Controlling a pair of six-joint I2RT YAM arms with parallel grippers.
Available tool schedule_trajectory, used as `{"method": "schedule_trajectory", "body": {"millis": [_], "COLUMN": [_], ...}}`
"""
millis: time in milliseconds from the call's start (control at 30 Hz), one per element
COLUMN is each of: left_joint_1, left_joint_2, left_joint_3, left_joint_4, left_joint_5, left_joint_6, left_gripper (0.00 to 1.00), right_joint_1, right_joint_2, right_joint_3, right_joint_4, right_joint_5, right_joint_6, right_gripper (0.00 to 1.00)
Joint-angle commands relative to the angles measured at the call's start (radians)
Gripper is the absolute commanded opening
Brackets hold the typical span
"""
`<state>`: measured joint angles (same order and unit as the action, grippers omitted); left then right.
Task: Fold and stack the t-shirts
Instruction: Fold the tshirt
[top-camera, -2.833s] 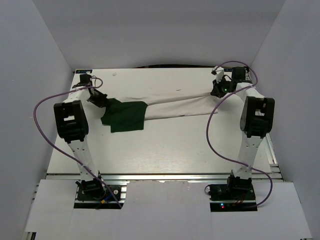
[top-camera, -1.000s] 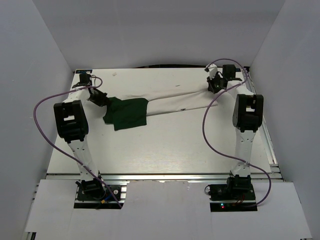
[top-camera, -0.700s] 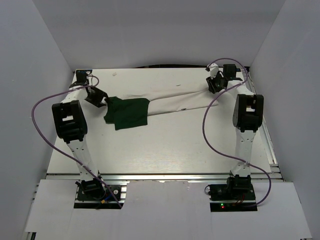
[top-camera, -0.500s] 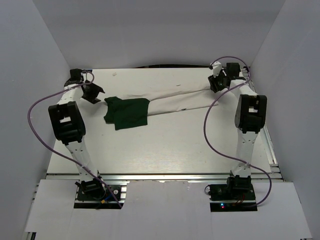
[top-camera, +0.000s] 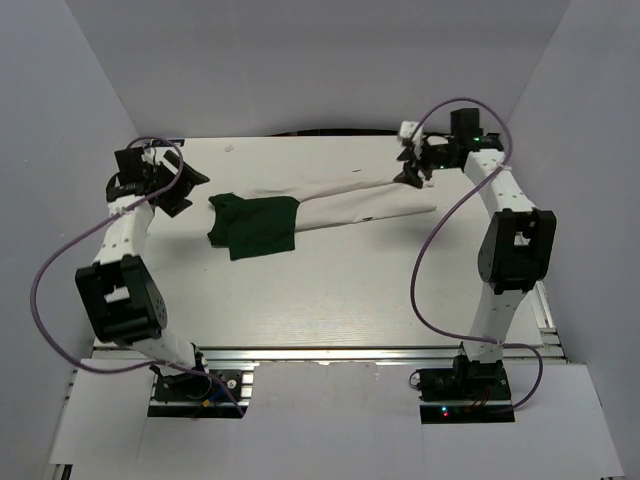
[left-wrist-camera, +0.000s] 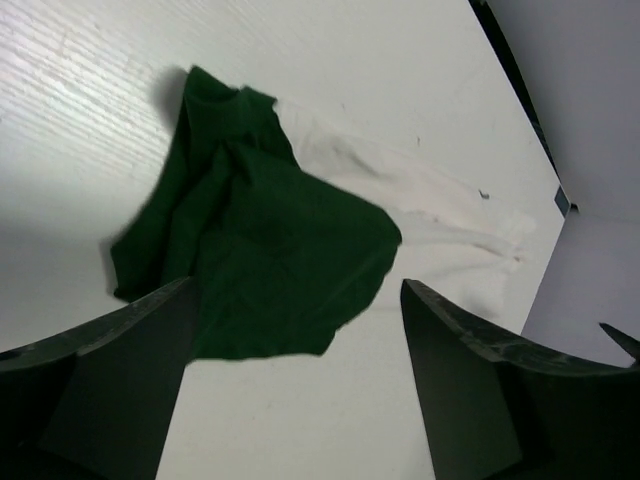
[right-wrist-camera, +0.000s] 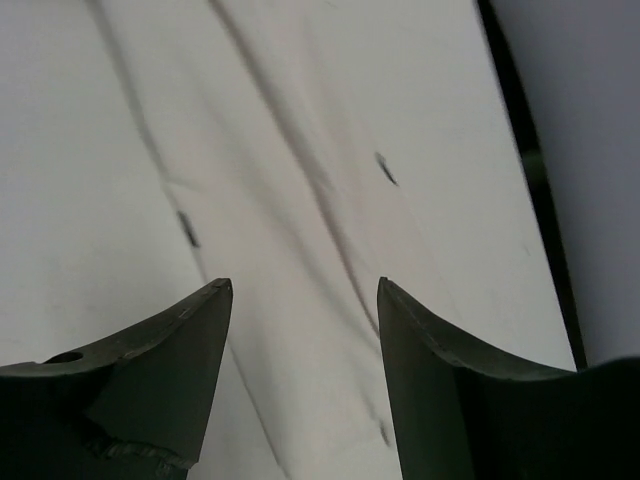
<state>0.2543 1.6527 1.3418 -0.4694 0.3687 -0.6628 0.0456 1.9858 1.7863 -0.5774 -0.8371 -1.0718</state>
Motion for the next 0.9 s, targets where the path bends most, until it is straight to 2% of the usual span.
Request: {"method": "schedule_trajectory", "body": {"millis": [0, 33, 100, 200, 233, 333, 467, 700, 867], "left_joint_1": [0.022, 0.026, 0.039, 0.045, 0.045, 0.049, 0.049, 0.051, 0.051], "left_joint_2": [-0.180, -0.247, -0.316, -0.450, -0.508, -0.580, -0.675, -0.772, -0.820], "left_joint_3": [-0.111, -0.163, -0.219, -0.329, -0.375, -0.411, -0.432, -0.446, -0.480], "left_joint_4": [0.044, 0.043, 0.034, 0.012, 0.005, -0.057, -0.136, -0.232, -0.258], "left_joint_5": [0.071, 0.085, 0.084, 0.079, 0.078, 0.047, 0.033, 0.004, 0.012], "left_joint_6": [0.058, 0.060, 0.046, 0.026, 0.023, 0.014, 0.003, 0.000, -0.017], "left_gripper": [0.94, 0.96, 0.97, 0.97, 0.96, 0.94, 0.93, 0.93, 0.92], "right_joint_1": [0.139, 0.169, 0.262, 0.382, 0.411, 0.511, 0.618, 0.701, 0.715], "right_joint_2": [-0.028, -0.031, -0.039, -0.035, -0.030, 0.004, 0.118, 0.241, 0.286], "right_joint_3": [-0.059, -0.067, -0.090, -0.146, -0.156, -0.159, -0.073, -0.021, -0.008], "right_joint_4": [-0.385, -0.409, -0.424, -0.320, -0.217, -0.040, 0.017, 0.178, 0.234], "right_joint_5": [-0.178, -0.165, -0.152, -0.108, -0.073, -0.011, 0.038, 0.173, 0.237], "right_joint_6": [-0.413, -0.488, -0.522, -0.459, -0.379, -0.280, -0.196, -0.036, -0.002], "right_gripper": [0.66, 0.66, 0.66, 0.62, 0.60, 0.58, 0.56, 0.53, 0.53]}}
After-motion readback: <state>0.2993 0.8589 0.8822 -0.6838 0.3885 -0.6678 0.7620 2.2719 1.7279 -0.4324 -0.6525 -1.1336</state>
